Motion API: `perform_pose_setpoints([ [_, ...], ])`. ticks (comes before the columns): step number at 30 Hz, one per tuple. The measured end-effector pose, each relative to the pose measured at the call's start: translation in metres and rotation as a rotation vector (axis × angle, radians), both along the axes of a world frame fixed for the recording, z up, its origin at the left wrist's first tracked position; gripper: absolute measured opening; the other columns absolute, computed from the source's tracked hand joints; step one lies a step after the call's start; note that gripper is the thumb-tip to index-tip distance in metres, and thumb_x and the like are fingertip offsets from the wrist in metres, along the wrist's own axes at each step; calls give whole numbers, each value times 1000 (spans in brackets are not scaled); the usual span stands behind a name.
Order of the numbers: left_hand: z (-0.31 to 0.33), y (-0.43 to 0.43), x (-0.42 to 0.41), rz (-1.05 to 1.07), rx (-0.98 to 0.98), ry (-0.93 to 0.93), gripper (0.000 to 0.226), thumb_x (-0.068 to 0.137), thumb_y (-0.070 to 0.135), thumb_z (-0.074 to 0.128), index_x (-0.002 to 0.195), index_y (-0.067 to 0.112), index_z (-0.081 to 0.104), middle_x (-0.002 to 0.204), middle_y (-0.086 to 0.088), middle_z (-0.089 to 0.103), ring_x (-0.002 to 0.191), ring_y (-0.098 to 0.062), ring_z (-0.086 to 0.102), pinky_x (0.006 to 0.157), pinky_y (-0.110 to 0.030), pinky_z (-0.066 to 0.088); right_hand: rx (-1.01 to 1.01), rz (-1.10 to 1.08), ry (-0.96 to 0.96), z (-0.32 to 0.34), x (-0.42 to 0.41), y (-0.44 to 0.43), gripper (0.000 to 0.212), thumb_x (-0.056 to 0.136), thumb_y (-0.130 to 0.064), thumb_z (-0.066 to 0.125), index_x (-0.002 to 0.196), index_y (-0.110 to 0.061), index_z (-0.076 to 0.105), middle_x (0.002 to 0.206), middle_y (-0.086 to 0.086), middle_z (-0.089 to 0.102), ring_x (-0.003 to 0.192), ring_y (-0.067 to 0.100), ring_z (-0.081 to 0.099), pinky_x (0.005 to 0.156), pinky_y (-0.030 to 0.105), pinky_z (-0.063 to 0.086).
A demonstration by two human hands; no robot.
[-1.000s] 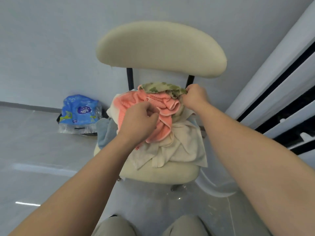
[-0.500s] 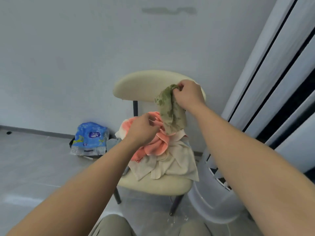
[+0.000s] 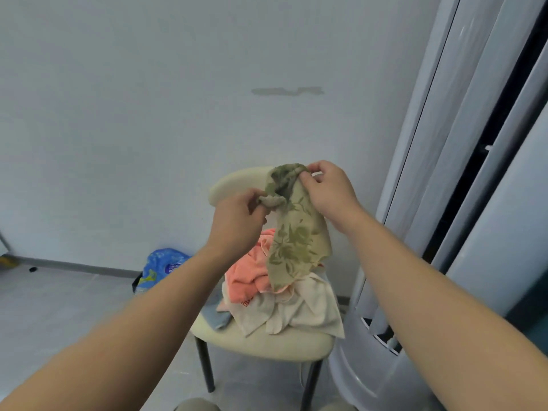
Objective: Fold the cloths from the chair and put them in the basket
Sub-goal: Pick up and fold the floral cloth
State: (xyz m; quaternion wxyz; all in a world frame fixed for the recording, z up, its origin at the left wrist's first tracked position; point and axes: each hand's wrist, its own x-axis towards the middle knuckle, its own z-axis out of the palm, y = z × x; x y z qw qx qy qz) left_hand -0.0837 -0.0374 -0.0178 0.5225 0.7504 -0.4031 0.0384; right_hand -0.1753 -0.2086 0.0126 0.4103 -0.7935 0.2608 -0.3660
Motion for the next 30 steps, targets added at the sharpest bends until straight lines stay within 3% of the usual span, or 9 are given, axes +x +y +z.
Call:
perform_pose_setpoints([
  [2,11,8,0,-26,-31,20,14,94,20,60,85,18,70,73,2,72,69,-10,70,74,-34,57,6,17,49,-7,-5,9,11,97,-36,59,102,-26,63,84,1,72,75,23,69,72,41,58],
  [6,29,18,4,-29,-64,57,20,91,34,58,80,21,69,74,4,72,75,-20,71,74,-48,58,-11,63,167,-18,-11,24,8,97,-30,59,104,-26,57,76,0,67,59,16,59,59,27,42],
  [11,42,22,5,5,-59,9,35,99,36,59,70,17,58,64,4,54,61,-11,50,61,-29,44,6,128,122,-20,-12,48,13,98,-35,62,100,-22,59,94,-2,66,81,14,63,67,28,50],
  [13,43,20,6,-9,-39,21,37,99,40,59,72,16,59,61,9,49,57,-6,44,55,-21,35,-24,130,67,-17,-10,57,31,101,-47,55,99,-18,64,94,-4,66,83,11,62,70,24,47],
  [17,42,16,5,-1,-60,21,34,99,41,61,71,21,58,60,14,48,54,-2,43,52,-15,34,147,279,2,-12,-11,68,68,93,-69,51,95,-3,67,82,-1,67,74,11,63,70,31,50],
  [22,44,16,12,20,-102,63,24,99,41,61,82,25,64,71,9,59,63,-7,51,61,-25,40,187,408,23,-23,-15,70,17,91,-27,76,102,-14,74,93,10,78,90,29,75,79,42,59],
  [24,44,17,16,33,-105,69,26,99,39,61,80,23,64,71,7,59,62,-8,51,60,-27,40,148,363,34,-27,-12,68,7,92,-20,75,96,-15,76,79,2,76,76,25,73,71,39,58],
  [27,42,22,26,81,-91,83,32,100,36,58,76,15,61,67,3,54,60,-13,47,59,-32,39,20,216,124,-25,-10,64,11,92,-23,70,84,-15,71,55,-13,59,56,12,54,59,27,41],
  [30,35,26,34,135,-92,186,39,101,41,53,73,15,52,63,5,44,60,-17,40,60,-33,34,-79,103,166,-20,-10,57,23,95,-29,63,78,-13,60,62,-3,53,59,16,49,58,31,36],
])
